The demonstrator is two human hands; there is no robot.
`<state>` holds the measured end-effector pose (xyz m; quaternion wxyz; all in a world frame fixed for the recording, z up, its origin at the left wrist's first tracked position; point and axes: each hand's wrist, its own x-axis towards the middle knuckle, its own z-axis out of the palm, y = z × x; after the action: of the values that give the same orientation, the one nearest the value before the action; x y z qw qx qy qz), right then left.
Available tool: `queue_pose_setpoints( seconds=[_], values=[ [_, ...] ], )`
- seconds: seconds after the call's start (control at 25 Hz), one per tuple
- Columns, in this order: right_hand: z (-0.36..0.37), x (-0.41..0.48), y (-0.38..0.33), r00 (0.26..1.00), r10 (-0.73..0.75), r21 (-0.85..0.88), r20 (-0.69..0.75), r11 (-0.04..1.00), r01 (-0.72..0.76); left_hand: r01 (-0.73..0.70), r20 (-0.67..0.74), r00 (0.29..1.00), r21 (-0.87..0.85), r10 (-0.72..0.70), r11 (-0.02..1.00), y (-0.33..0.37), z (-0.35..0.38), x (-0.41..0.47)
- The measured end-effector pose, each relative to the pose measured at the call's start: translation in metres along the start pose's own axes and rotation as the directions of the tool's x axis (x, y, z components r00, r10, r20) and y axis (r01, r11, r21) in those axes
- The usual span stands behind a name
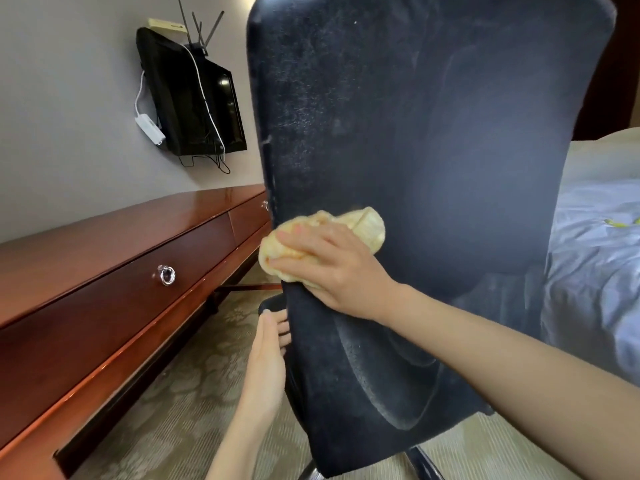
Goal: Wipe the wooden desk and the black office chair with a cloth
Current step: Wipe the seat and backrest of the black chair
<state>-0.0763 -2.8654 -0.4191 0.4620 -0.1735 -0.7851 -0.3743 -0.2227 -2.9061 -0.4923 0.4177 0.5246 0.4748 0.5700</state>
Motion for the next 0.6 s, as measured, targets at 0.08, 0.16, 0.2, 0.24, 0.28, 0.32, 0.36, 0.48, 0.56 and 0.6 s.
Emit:
queue_pose_setpoints(
  seconds=[0.08,0.16,0.2,0.24,0.28,0.32,0.36,0.48,0.56,0.6],
  values=[
    [0.007,-0.036,-0.012,0.997,0.012,0.034,0.071,0.999,-0.015,0.014,0.022,1.000,-0.050,-0.012,0.999,0.000,-0.004,-0.003],
    [0.012,-0.071,-0.027,0.985,-0.001,0.062,0.175,0.998,-0.010,0.014,0.056,0.998,-0.066,-0.010,0.998,0.000,-0.007,-0.007],
    [0.014,-0.087,-0.034,0.967,-0.041,0.053,0.253,0.998,0.028,0.017,0.074,0.997,-0.062,-0.012,0.998,0.001,-0.008,-0.009],
    [0.014,-0.104,-0.039,0.936,-0.099,0.028,0.337,0.995,0.096,0.021,0.090,0.996,-0.054,-0.016,0.998,0.002,-0.008,-0.011],
    [0.013,-0.116,-0.043,0.891,-0.167,0.004,0.422,0.983,0.182,0.028,0.096,0.995,-0.044,-0.024,0.999,0.002,-0.009,-0.011],
    [0.010,-0.124,-0.044,0.836,-0.242,-0.001,0.493,0.960,0.279,0.036,0.097,0.995,-0.035,-0.032,0.999,0.003,-0.009,-0.013],
    [0.005,-0.126,-0.042,0.773,-0.314,0.000,0.551,0.927,0.376,0.040,0.099,0.994,-0.031,-0.036,0.999,0.003,-0.009,-0.013],
    [-0.007,-0.107,-0.028,0.658,-0.454,-0.032,0.601,0.809,0.587,0.061,0.094,0.994,-0.053,-0.056,0.997,0.003,-0.008,-0.016],
    [-0.013,-0.079,-0.018,0.734,-0.422,-0.118,0.533,0.821,0.558,0.080,0.091,0.993,-0.069,-0.074,0.994,0.001,-0.008,-0.017],
    [-0.016,-0.063,-0.014,0.796,-0.380,-0.156,0.471,0.853,0.499,0.084,0.089,0.993,-0.076,-0.077,0.994,0.000,-0.009,-0.016]
  ],
)
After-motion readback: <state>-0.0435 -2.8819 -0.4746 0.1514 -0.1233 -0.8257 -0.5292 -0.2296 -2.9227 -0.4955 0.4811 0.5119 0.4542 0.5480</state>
